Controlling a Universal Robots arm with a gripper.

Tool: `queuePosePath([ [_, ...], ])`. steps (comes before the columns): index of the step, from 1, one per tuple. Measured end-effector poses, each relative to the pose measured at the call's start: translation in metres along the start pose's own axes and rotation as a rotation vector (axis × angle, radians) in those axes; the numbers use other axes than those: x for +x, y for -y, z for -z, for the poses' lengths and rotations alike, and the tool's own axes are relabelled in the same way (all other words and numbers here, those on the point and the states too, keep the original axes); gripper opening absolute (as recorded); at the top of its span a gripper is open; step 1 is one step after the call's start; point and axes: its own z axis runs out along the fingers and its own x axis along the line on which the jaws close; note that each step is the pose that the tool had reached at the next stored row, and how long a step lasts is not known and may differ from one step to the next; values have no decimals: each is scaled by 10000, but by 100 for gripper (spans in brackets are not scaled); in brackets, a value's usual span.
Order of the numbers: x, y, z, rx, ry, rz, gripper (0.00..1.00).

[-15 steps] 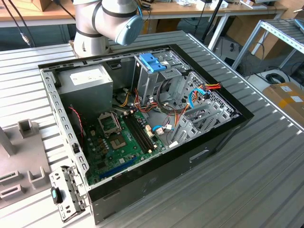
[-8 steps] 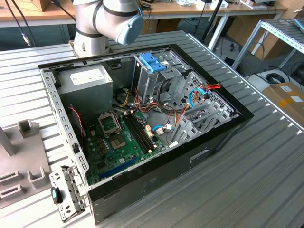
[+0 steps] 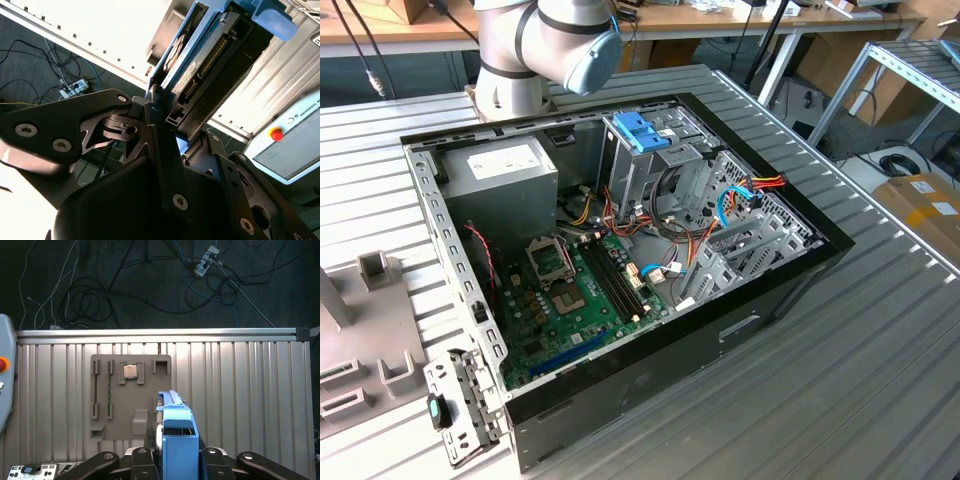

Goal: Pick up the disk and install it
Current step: 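Pick up the disk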

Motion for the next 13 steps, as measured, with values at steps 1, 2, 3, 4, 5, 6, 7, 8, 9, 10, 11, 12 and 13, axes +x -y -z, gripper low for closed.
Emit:
queuePosePath([
  [1, 0, 6, 0, 0, 0, 0, 37],
  [2, 0, 13, 1, 0, 0, 1, 37],
  [3, 0, 19, 1, -1, 0, 0, 37],
  [4, 0, 25, 1, 0, 0, 0, 37],
  [5, 0, 31, 1, 0, 0, 1, 37],
  [6, -1, 36, 2, 0, 0, 1, 37],
  [7, -1, 43, 2, -1, 0, 0, 37],
  [8, -1, 50, 3, -1, -1, 1, 37],
  [9, -1, 56, 2, 0, 0, 0, 37],
  [10, -1, 61, 3, 0, 0, 0, 37],
  [11, -1, 68, 3, 0, 0, 0, 37],
  [12, -1, 73, 3, -1, 0, 1, 37],
  [13, -2, 83, 4, -1, 0, 0, 37],
])
